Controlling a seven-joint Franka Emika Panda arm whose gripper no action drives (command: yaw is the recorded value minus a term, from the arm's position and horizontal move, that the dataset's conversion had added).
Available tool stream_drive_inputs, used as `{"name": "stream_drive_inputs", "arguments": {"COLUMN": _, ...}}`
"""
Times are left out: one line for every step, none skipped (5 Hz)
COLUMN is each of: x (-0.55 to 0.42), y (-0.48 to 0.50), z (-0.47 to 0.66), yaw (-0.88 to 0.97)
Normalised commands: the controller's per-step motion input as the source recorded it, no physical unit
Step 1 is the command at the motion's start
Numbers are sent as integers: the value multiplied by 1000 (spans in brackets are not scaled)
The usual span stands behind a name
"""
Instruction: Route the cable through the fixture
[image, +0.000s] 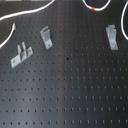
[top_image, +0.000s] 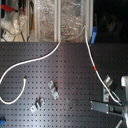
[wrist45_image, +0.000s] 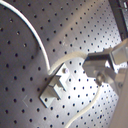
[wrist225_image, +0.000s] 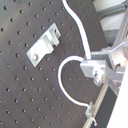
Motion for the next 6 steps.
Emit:
{"name": "stream_drive_inputs", "arguments": {"x": -38, "y": -2, "z": -1, "yaw": 0}}
{"name": "stream_drive_inputs", "arguments": {"x": -2, "y": -1, "z": 90, "yaw": 480}}
{"name": "stream_drive_inputs", "arguments": {"x": -2, "y": -1, "z": 190, "yaw": 626}}
{"name": "stream_drive_inputs", "arguments": {"x": -70, "y": 7, "z": 350, "yaw": 571}}
{"name": "stream_drive_inputs", "arguments": {"x": -11, "y": -5, "z": 380, "yaw": 583}}
{"name": "stream_drive_inputs", "arguments": {"x": 5, "y": 4, "z": 430, "yaw": 700}}
